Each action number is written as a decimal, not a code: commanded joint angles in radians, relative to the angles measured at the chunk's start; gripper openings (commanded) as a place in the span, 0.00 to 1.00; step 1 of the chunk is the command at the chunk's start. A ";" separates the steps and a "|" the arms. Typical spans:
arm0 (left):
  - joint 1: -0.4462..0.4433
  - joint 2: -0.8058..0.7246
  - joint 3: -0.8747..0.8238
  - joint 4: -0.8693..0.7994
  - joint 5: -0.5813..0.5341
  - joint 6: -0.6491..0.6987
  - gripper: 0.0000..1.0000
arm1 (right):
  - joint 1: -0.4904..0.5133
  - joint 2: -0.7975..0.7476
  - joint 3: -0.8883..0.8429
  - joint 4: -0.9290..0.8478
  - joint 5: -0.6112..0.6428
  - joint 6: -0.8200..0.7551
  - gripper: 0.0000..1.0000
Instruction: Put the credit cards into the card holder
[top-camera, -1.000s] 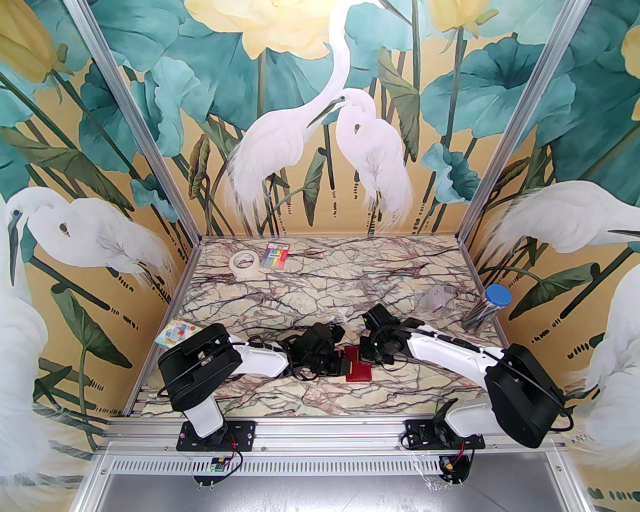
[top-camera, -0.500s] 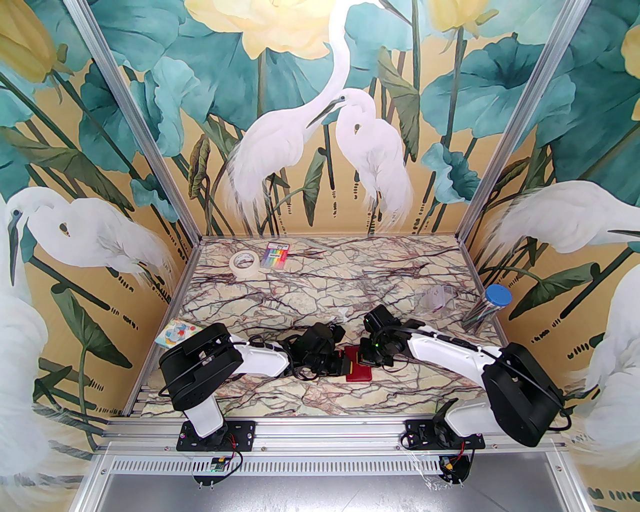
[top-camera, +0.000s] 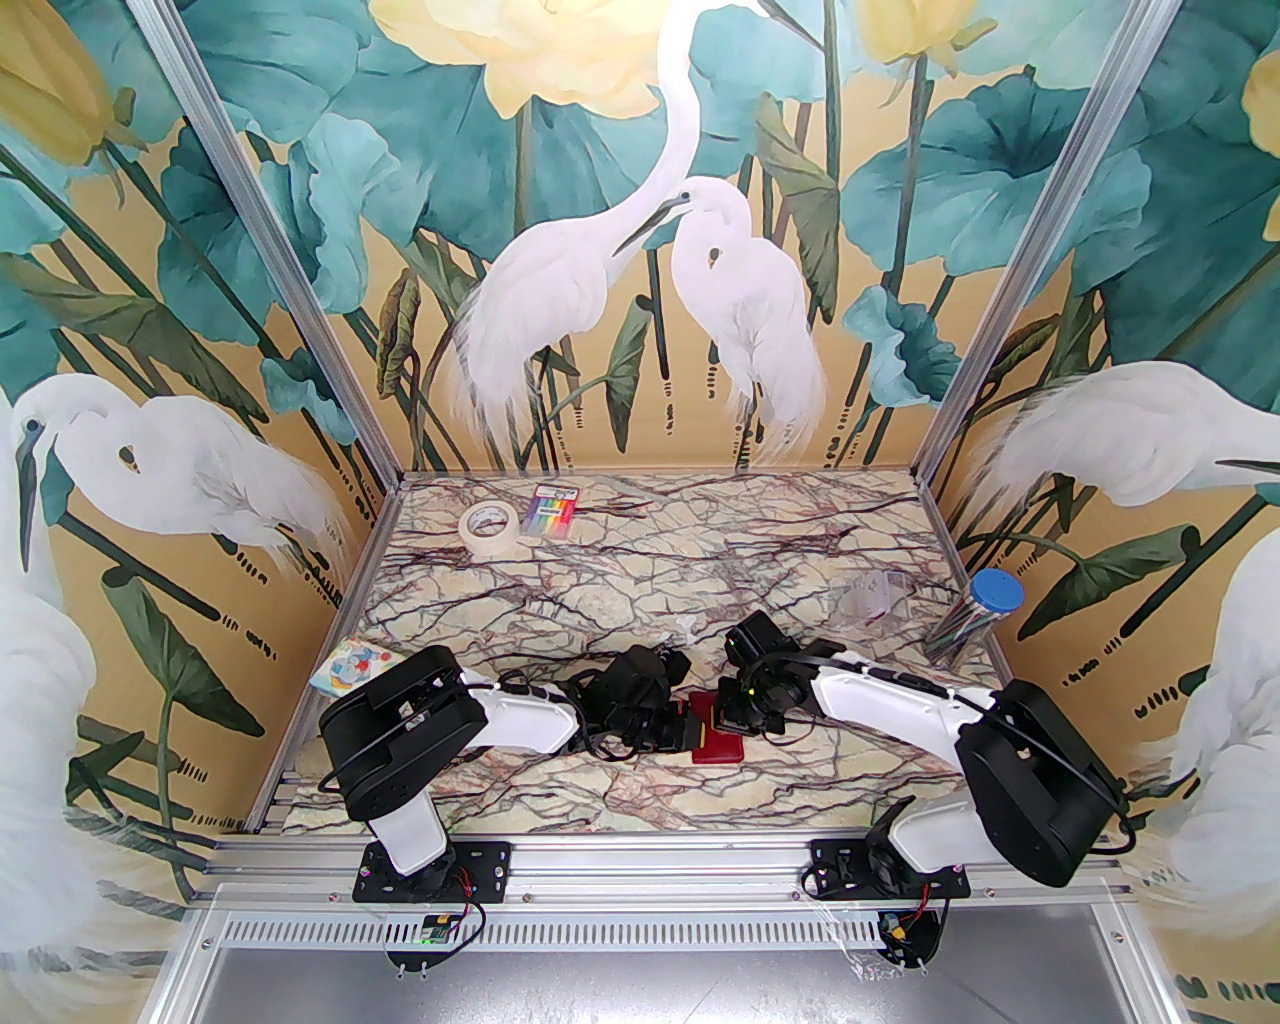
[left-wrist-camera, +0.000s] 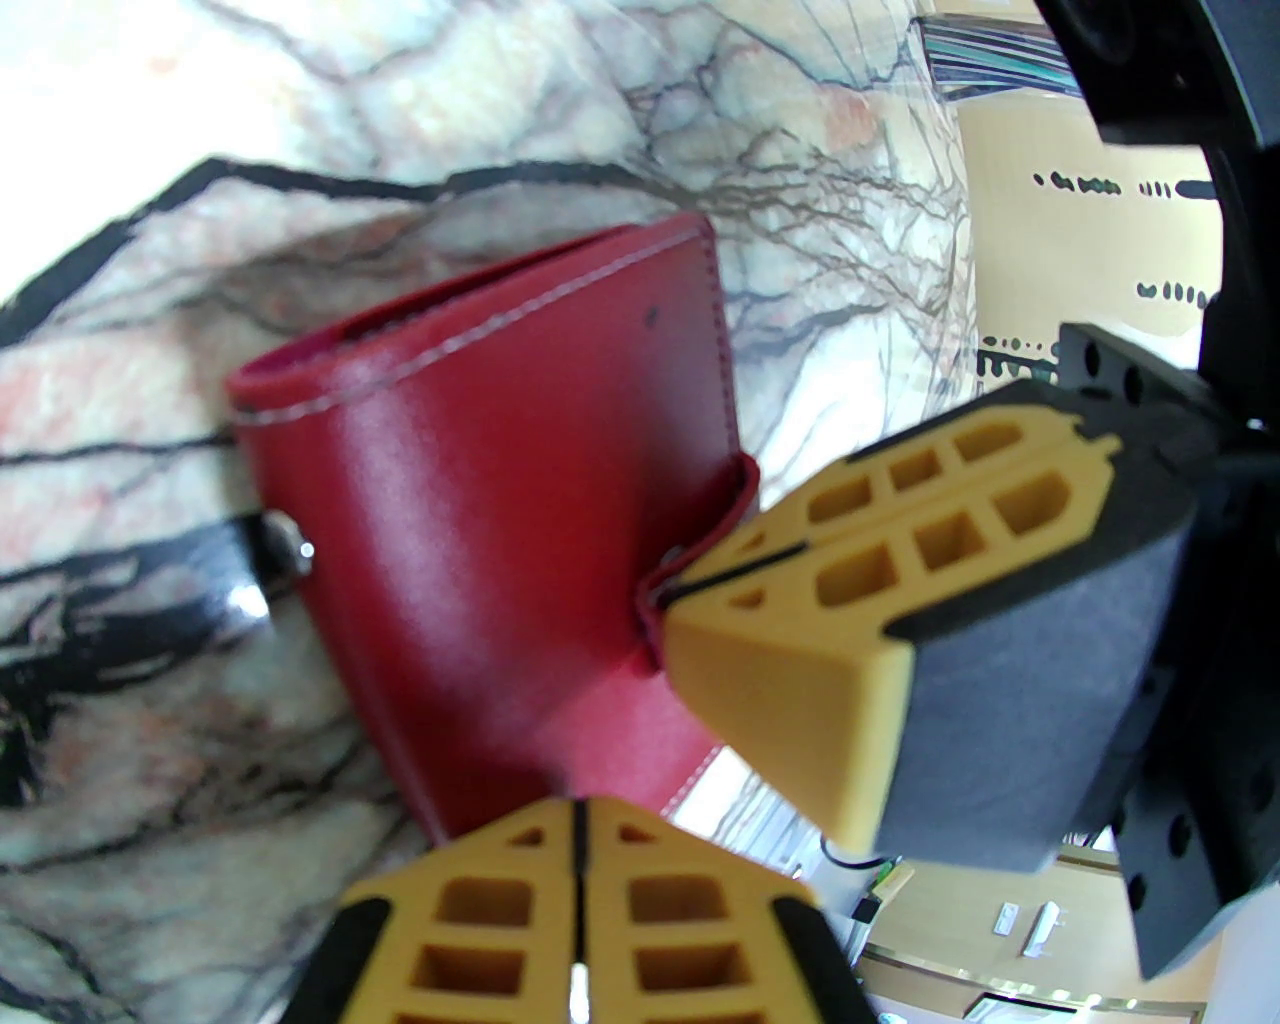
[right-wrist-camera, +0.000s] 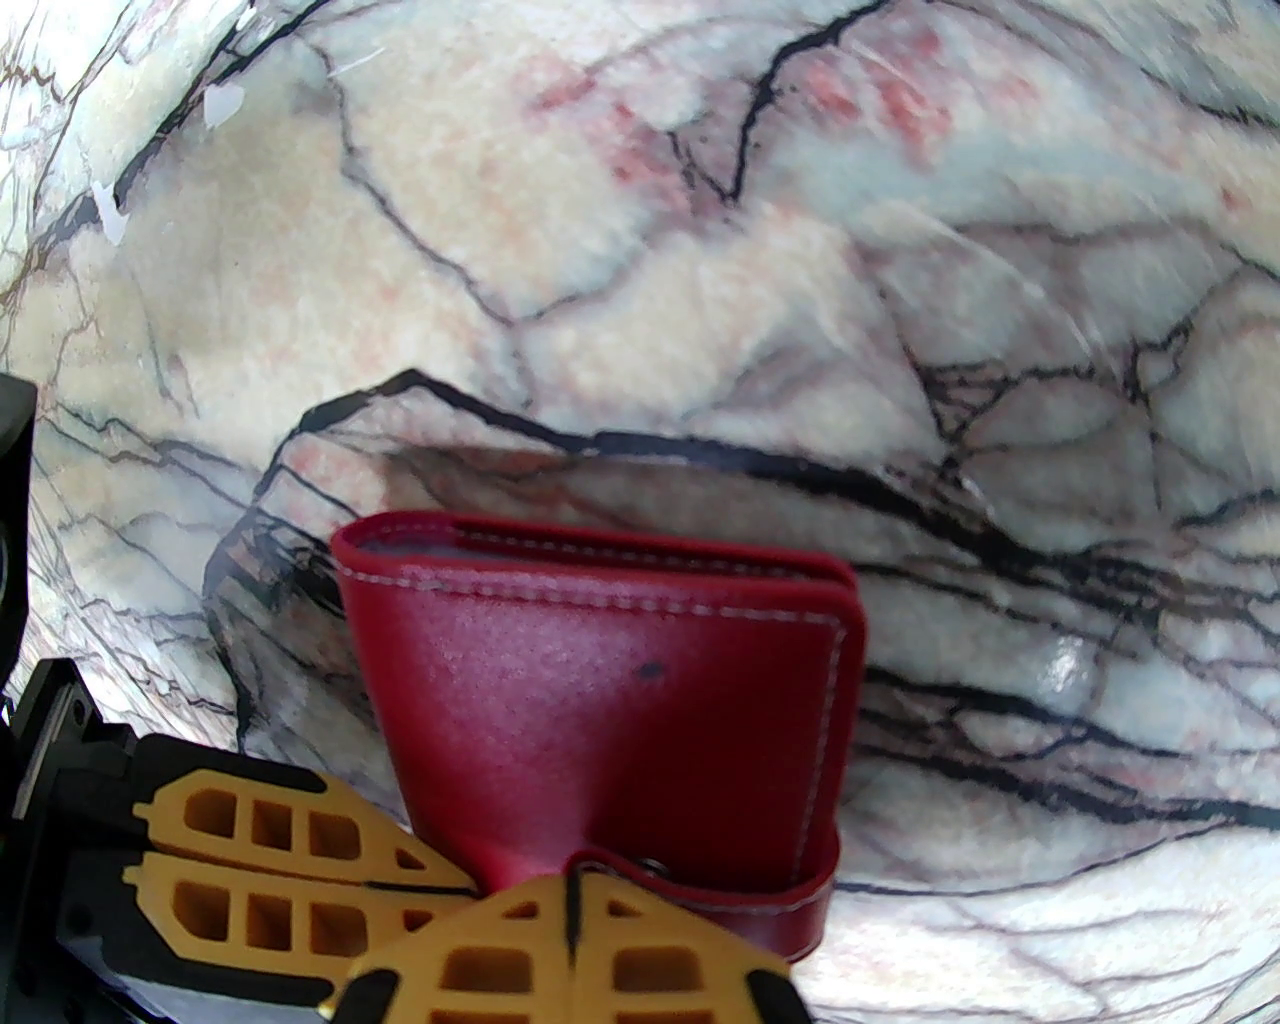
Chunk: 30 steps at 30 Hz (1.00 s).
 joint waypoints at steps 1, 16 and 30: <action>-0.006 0.031 0.005 -0.043 -0.036 -0.004 0.06 | -0.003 -0.005 -0.003 -0.018 0.053 -0.009 0.00; -0.006 0.031 0.004 -0.041 -0.038 -0.007 0.06 | -0.016 -0.048 -0.019 0.017 0.022 0.006 0.00; -0.006 0.035 0.006 -0.042 -0.034 -0.005 0.06 | -0.017 -0.006 -0.030 0.023 0.007 -0.005 0.00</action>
